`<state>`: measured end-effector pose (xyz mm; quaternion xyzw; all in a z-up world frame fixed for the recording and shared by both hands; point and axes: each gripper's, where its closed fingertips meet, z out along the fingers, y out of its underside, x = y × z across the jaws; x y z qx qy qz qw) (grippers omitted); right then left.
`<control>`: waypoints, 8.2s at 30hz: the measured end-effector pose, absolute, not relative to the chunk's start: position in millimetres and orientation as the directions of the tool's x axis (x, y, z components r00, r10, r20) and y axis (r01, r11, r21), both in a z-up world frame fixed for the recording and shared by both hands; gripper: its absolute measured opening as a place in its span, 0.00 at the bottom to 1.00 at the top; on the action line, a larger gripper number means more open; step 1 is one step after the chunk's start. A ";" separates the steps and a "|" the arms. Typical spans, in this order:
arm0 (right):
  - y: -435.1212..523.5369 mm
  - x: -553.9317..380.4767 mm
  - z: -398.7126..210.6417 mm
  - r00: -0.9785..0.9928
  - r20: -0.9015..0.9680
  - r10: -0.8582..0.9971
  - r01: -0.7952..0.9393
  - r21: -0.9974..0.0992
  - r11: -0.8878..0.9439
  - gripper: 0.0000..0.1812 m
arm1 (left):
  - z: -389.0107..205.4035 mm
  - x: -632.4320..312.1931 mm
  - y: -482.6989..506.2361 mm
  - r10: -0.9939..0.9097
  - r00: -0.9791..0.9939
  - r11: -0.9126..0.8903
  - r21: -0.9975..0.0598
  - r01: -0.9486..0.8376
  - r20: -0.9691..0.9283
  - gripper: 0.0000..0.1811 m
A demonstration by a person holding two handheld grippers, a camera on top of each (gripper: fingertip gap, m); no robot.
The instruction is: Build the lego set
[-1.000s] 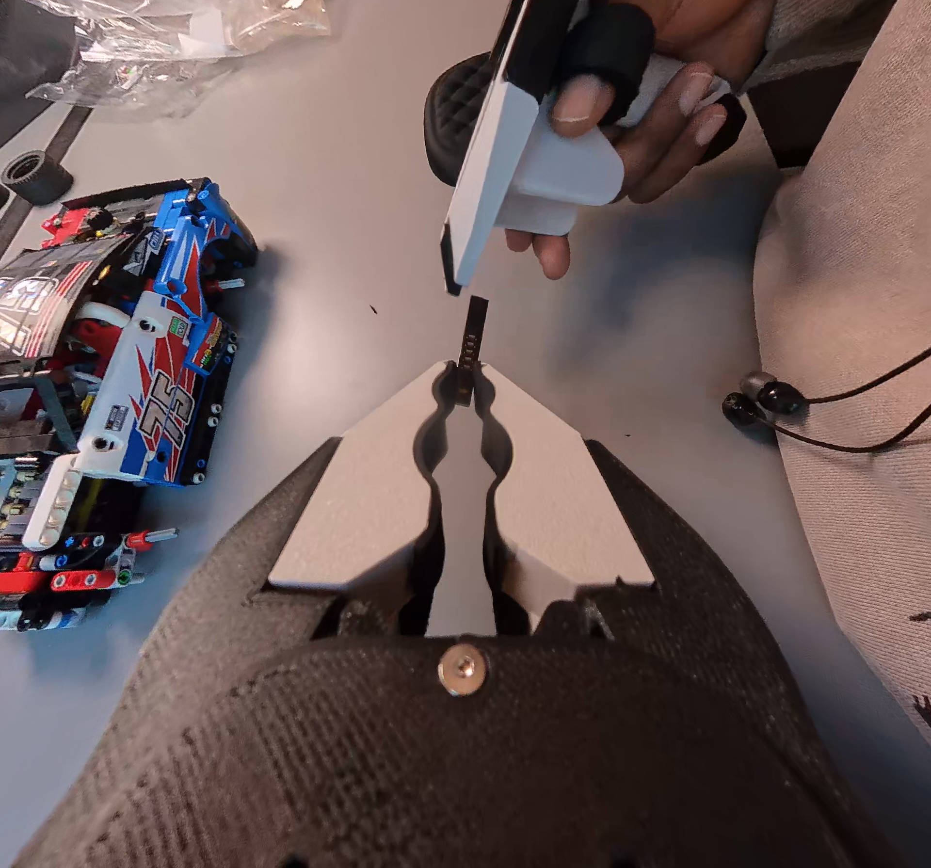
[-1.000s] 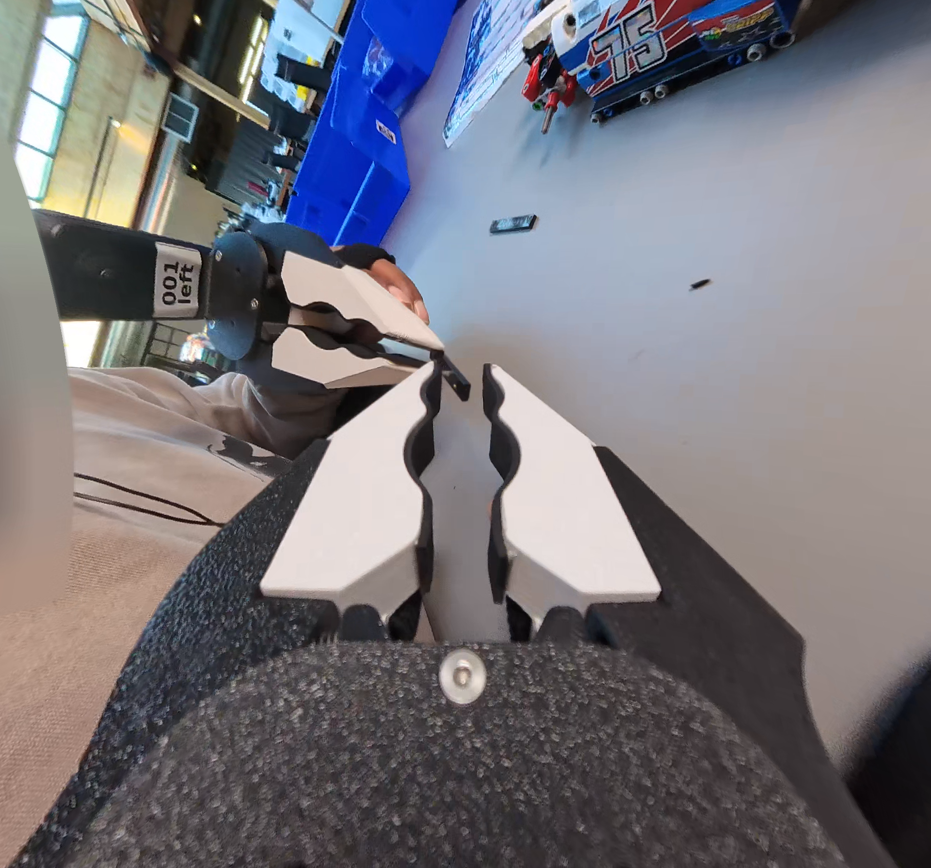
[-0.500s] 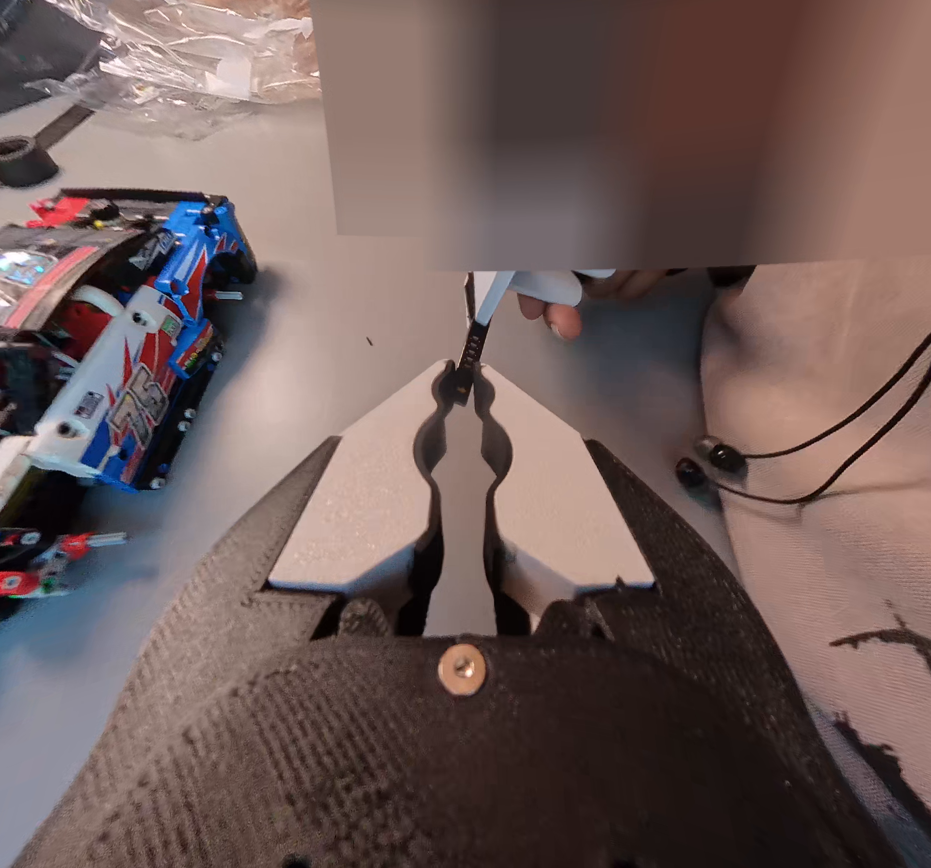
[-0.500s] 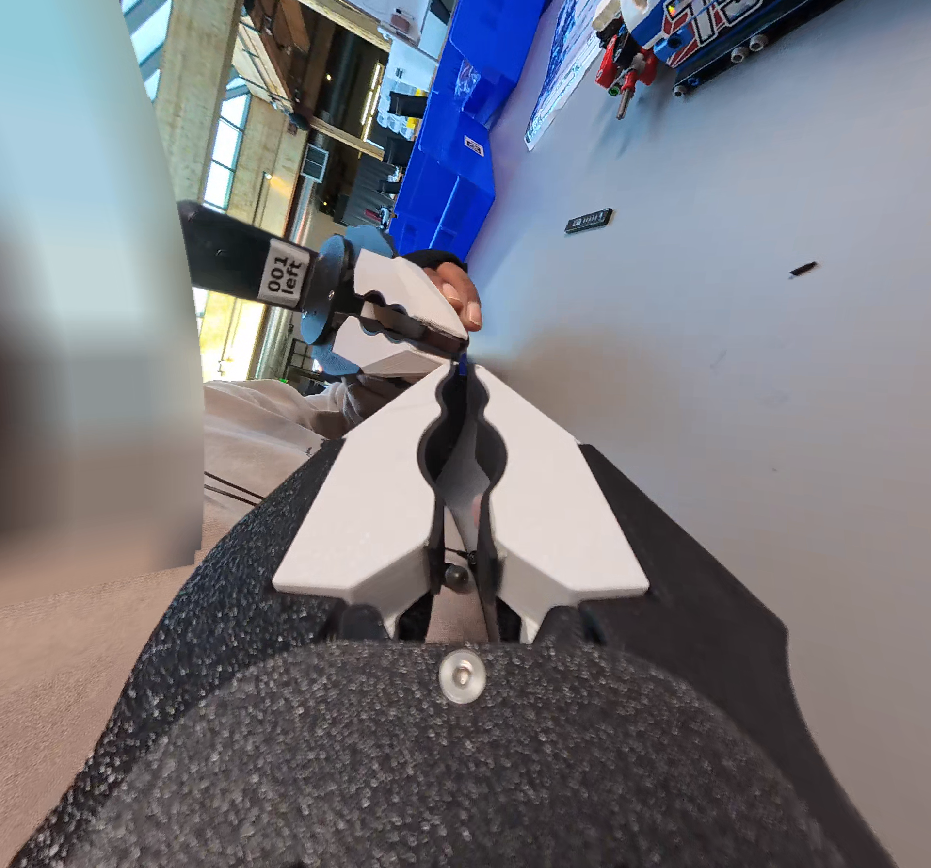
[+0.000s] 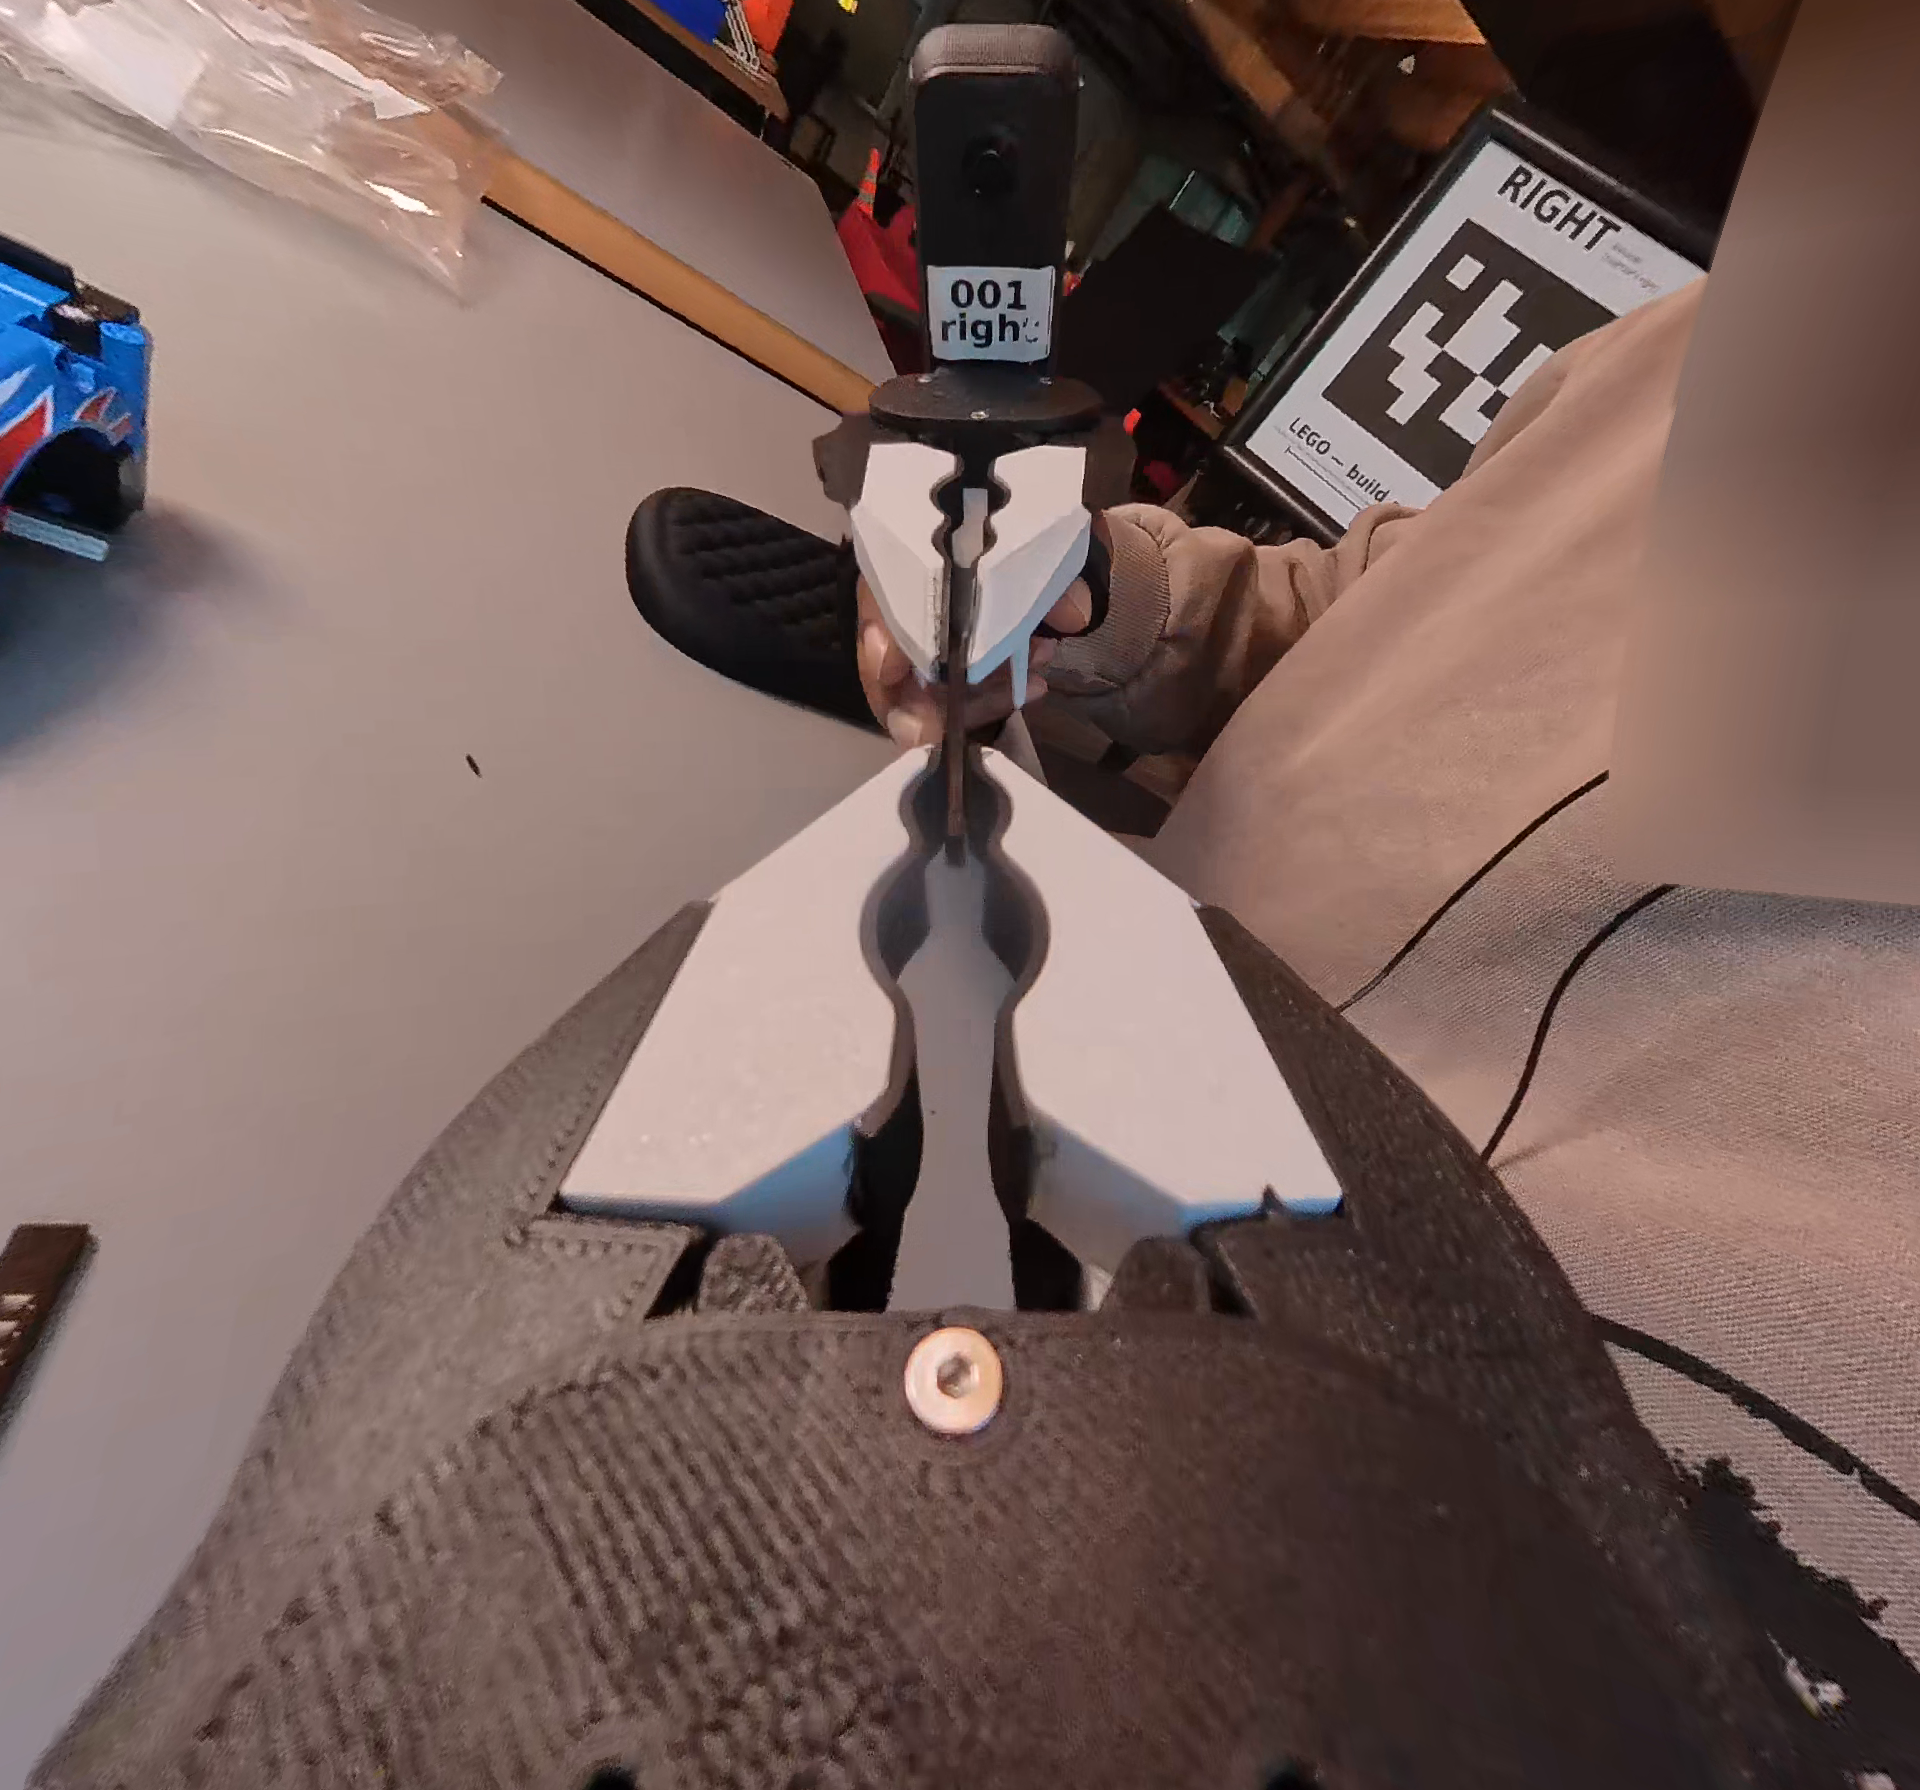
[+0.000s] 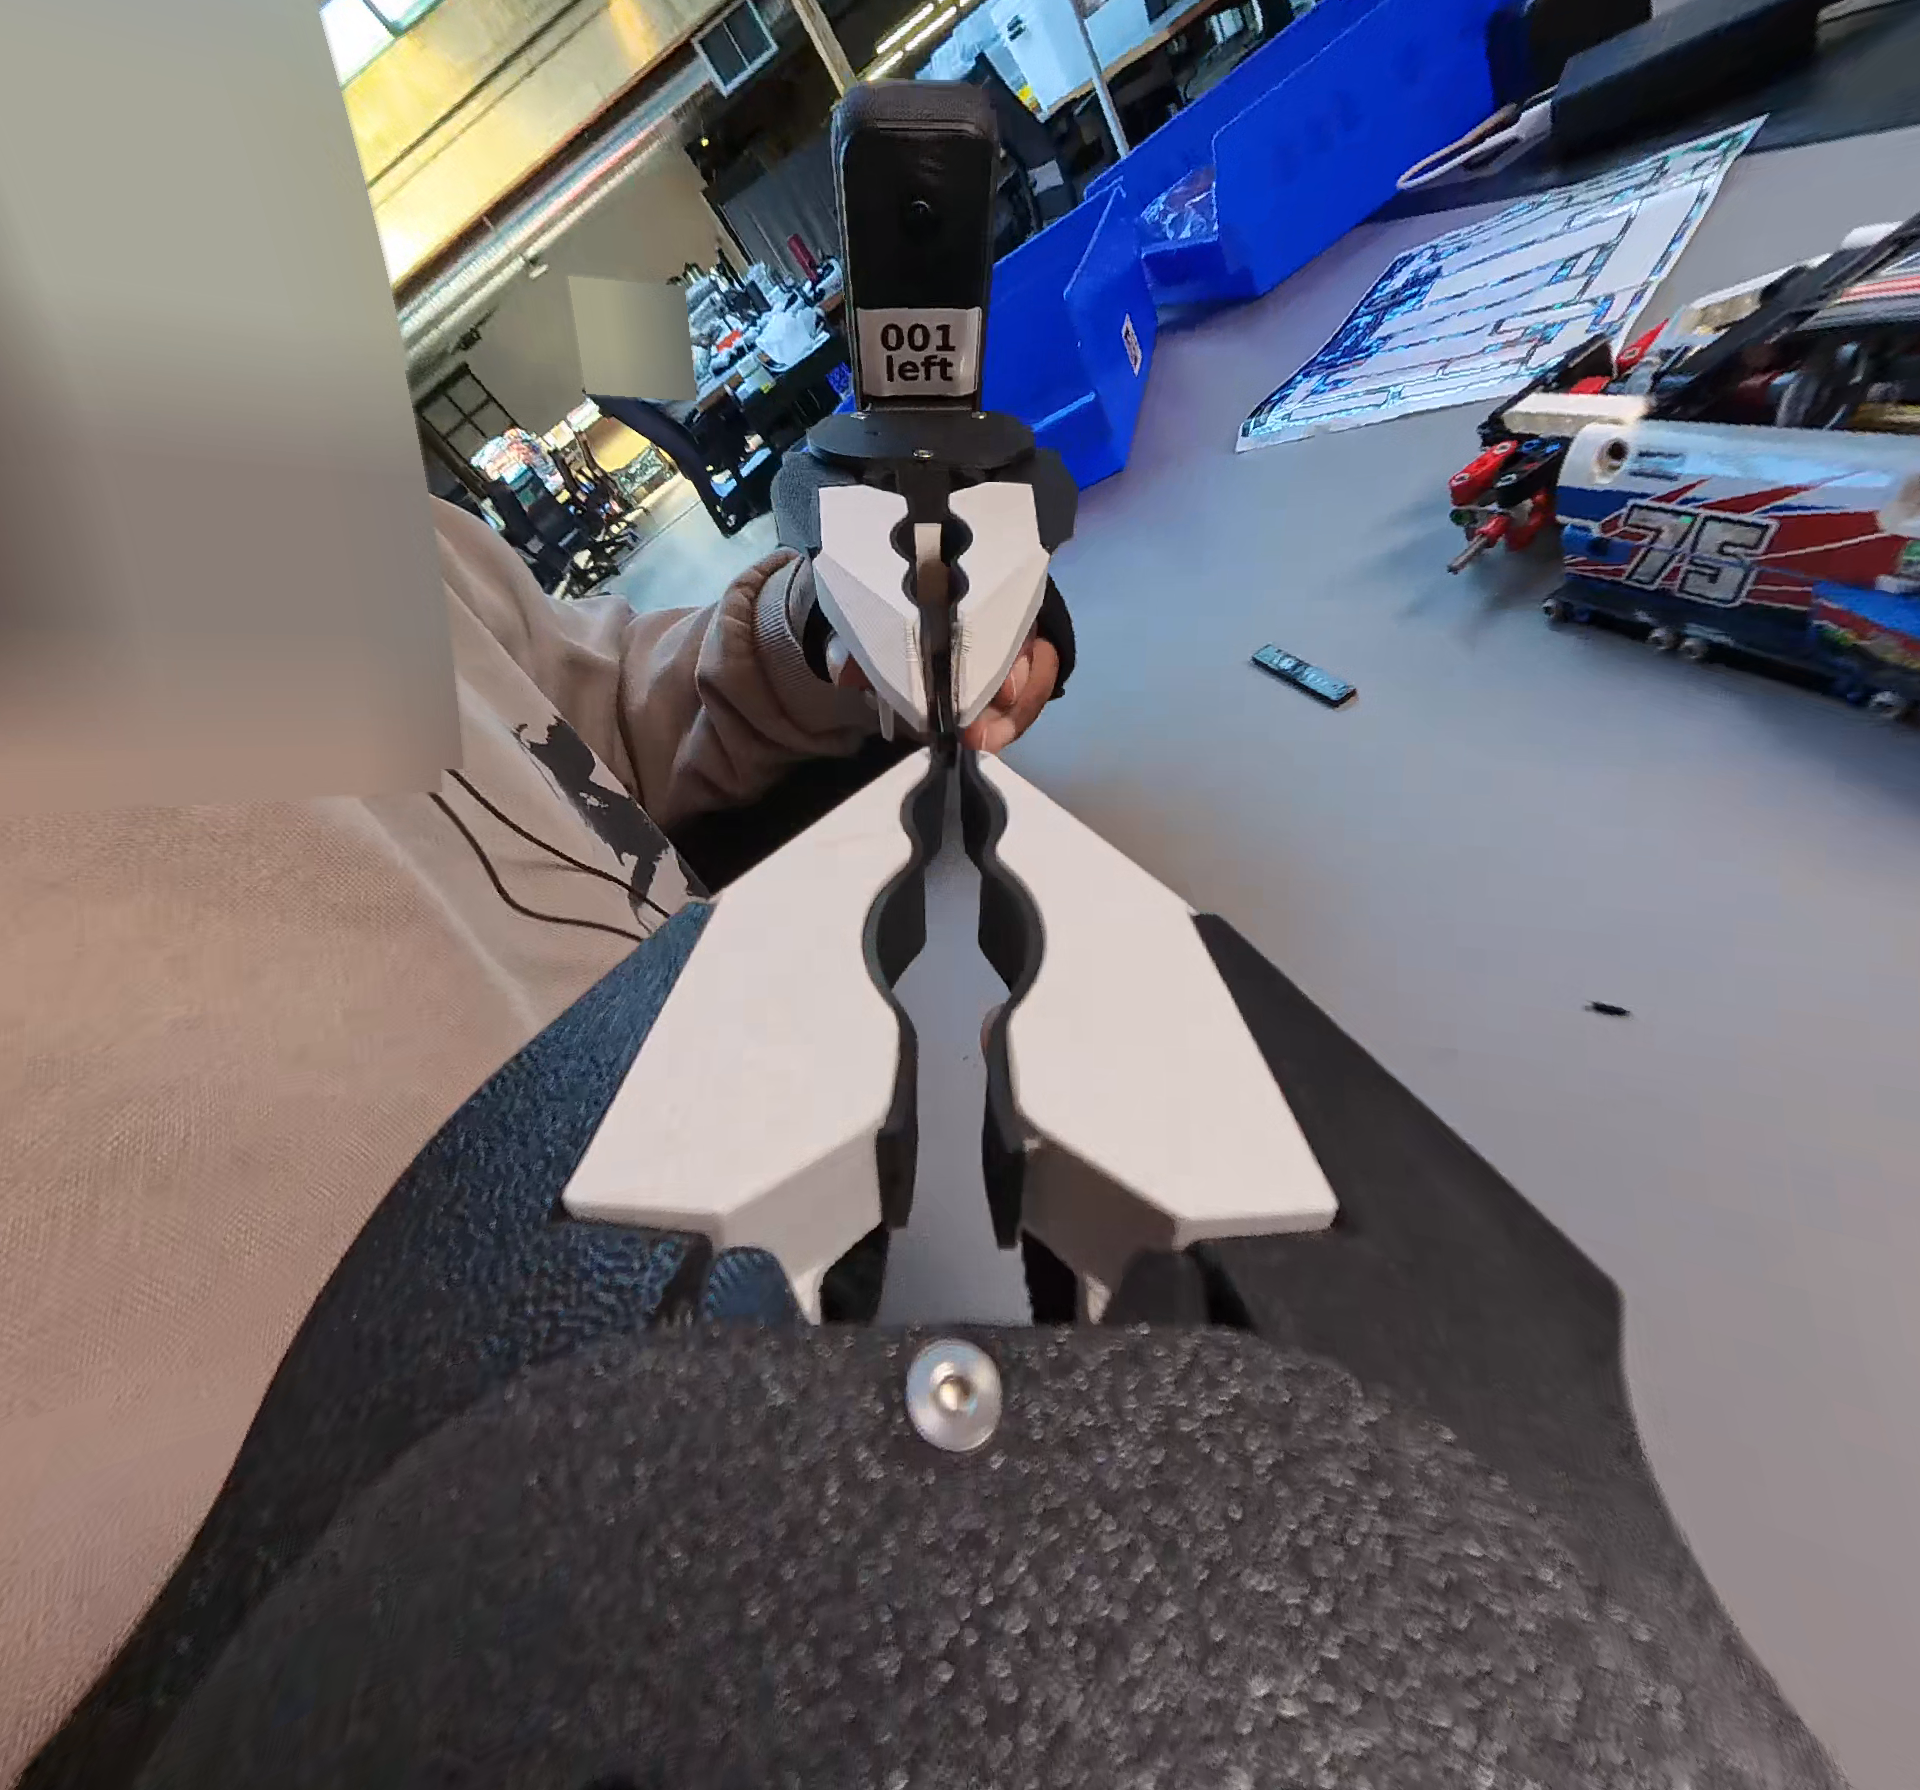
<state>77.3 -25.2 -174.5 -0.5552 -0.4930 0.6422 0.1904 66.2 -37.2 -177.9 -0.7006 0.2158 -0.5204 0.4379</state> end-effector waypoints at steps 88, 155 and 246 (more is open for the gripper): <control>100.8 65.7 -218.8 -0.517 0.179 0.837 0.517 -0.714 0.472 0.27 | -220.2 -61.7 20.6 -0.322 0.886 -0.443 -0.880 0.170 0.333 0.25; 149.6 -87.7 -220.0 -0.424 0.842 0.333 0.376 -0.171 0.911 0.08 | -253.8 -117.0 61.0 -0.377 0.820 -0.325 -0.767 -0.553 -0.431 0.43; 27.0 36.4 -188.9 -0.689 0.062 0.722 0.565 -0.578 0.589 0.05 | -225.8 -67.6 45.1 -0.638 0.770 -0.249 -0.948 -0.199 0.006 0.19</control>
